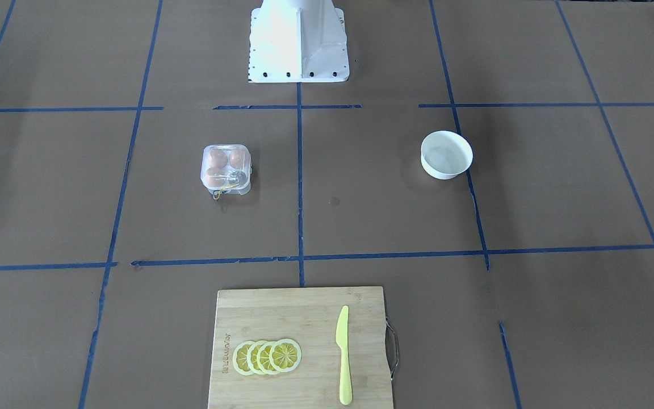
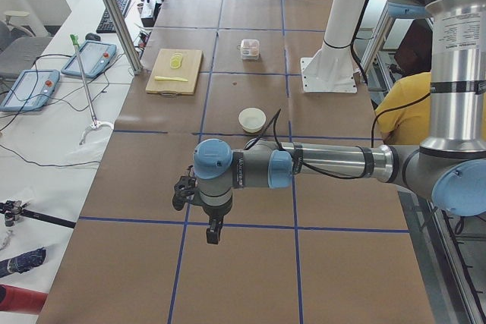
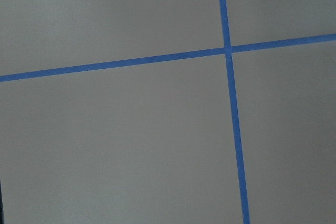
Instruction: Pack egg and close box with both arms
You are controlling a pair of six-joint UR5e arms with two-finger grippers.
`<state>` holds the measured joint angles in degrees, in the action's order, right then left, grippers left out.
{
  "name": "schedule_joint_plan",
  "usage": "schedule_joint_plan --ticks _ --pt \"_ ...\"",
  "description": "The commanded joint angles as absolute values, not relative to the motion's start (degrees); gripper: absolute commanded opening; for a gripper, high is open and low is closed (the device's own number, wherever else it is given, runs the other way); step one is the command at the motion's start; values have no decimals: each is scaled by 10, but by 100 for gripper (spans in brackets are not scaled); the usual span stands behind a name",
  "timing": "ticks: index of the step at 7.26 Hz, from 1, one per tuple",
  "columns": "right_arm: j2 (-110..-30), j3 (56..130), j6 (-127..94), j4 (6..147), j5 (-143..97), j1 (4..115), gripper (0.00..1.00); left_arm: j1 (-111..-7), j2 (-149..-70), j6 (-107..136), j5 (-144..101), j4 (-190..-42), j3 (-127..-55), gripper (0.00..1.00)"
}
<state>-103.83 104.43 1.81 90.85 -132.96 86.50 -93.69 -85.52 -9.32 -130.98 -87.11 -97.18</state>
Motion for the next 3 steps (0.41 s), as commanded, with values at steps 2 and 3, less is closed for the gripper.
schedule_joint_plan --ticks 2,3 --pt "-1041 1034 18 885 -1332 864 100 -937 -855 -93 -1312 -872 -971 100" --pt "-1042 1034 17 884 -1332 864 100 -937 -855 -93 -1312 -873 -972 100"
